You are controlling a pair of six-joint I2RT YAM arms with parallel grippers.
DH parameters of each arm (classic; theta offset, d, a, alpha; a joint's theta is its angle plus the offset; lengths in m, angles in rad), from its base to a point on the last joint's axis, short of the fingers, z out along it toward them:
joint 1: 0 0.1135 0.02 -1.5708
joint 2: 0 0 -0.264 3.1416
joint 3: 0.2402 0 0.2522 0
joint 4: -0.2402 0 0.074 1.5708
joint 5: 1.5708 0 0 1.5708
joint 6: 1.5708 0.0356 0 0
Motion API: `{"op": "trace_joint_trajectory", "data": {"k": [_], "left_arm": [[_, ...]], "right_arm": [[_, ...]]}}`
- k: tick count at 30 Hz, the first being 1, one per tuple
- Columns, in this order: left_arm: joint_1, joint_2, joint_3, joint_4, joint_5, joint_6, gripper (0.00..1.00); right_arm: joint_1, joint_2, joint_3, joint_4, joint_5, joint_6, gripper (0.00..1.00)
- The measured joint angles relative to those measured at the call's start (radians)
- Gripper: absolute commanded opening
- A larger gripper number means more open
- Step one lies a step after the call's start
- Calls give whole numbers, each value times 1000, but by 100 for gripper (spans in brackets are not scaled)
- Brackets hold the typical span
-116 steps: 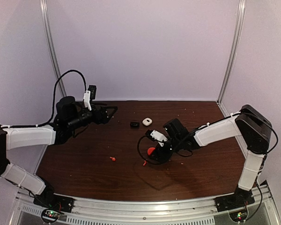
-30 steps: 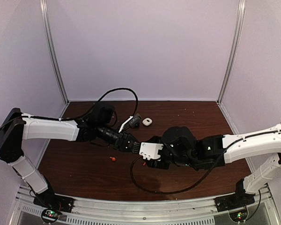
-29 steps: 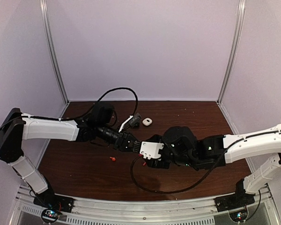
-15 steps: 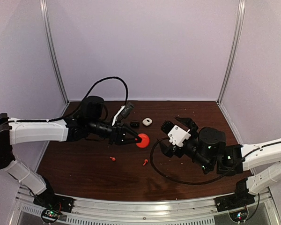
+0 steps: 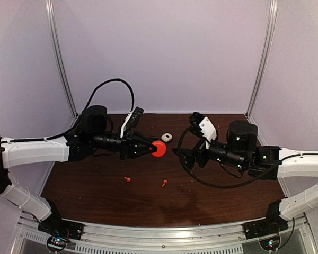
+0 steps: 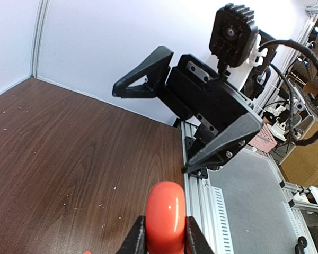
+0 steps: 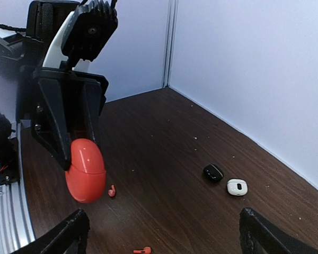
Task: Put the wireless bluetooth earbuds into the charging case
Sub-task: Pass from the left arm to the right
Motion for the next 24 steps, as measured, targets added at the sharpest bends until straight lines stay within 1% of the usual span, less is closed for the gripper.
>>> {"op": "trace_joint_trajectory", "data": {"k": [1, 3, 8, 11, 13, 14, 17, 24], "left_arm": [[0, 0, 0, 0, -2, 5, 0], [0, 0, 1, 1, -3, 17, 0], [0, -2, 2, 11, -3, 45, 0], [0, -12, 1, 27, -3, 67, 1], [0, -20, 1, 34, -4, 83, 0], [0, -24, 1, 36, -4, 90, 0], [0, -35, 1, 50, -4, 111, 0], [-2, -44, 1, 62, -6, 137, 0]], "right_arm": [[-7, 9, 7, -5, -38, 19, 92], [-20, 15, 8, -13, -129, 45, 87], [-67, 25, 9, 10, -359, 120, 79], [-91, 54, 14, 40, -467, 153, 72], [-100, 87, 27, 48, -526, 167, 69], [-101, 109, 37, 51, -552, 173, 67], [-105, 149, 51, 55, -601, 180, 65], [-106, 153, 61, 106, -645, 194, 57]]}}
